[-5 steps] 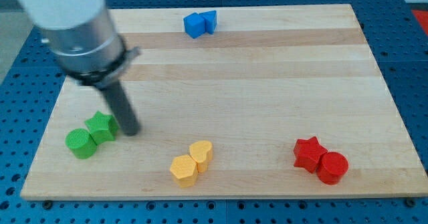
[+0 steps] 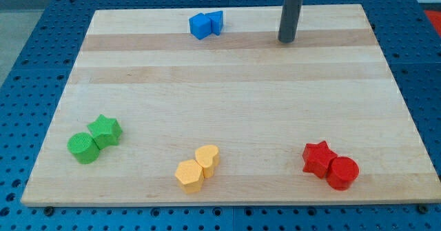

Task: Move your arm towards the blue triangle

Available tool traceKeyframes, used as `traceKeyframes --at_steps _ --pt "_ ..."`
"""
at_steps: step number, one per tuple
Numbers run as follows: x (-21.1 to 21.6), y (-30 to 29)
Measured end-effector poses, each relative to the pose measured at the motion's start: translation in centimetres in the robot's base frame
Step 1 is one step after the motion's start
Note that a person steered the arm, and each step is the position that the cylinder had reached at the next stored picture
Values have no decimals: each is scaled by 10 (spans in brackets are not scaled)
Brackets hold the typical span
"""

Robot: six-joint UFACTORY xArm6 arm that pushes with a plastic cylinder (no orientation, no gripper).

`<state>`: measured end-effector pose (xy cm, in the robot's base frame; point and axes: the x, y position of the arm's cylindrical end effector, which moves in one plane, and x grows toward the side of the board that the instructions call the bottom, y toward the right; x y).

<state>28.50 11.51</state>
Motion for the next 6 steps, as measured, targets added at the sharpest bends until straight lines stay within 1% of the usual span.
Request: traceKeyframes --at_steps 1,2,3,4,5,6 --pt "-23 0" --pt "-35 -26" --pt "-54 -39" --pt "-57 -72" --pt "-40 -105" --pt "-34 -139"
